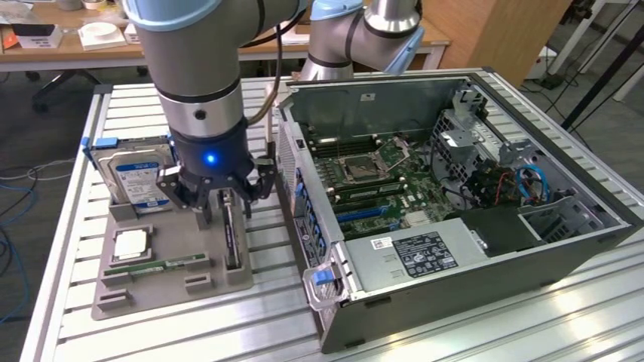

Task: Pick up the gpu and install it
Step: 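Pick up the gpu and move the gpu toward the slot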

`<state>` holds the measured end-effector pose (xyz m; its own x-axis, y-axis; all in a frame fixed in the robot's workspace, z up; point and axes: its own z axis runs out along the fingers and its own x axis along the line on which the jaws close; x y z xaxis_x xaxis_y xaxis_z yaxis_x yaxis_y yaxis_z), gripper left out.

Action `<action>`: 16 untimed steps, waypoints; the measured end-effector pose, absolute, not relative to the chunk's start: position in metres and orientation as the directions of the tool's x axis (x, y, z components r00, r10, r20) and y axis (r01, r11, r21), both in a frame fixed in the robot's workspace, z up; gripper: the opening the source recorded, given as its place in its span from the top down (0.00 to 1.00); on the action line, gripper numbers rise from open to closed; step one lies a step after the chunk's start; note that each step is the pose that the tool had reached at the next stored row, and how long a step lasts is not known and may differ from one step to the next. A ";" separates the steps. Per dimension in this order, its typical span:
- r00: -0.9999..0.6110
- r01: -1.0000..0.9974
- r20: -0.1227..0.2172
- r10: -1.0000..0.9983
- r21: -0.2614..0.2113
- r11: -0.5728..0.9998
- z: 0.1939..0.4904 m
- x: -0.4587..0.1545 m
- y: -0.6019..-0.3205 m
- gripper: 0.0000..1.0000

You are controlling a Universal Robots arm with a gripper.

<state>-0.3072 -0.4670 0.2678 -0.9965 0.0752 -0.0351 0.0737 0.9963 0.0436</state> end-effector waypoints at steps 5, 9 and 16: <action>-0.997 0.074 -0.035 0.075 0.044 0.996 0.263 -0.308 -0.467 0.41; -0.997 0.074 -0.036 0.075 0.044 0.996 0.259 -0.308 -0.467 0.41; -0.997 0.074 -0.036 0.075 0.044 0.996 0.253 -0.308 -0.467 0.41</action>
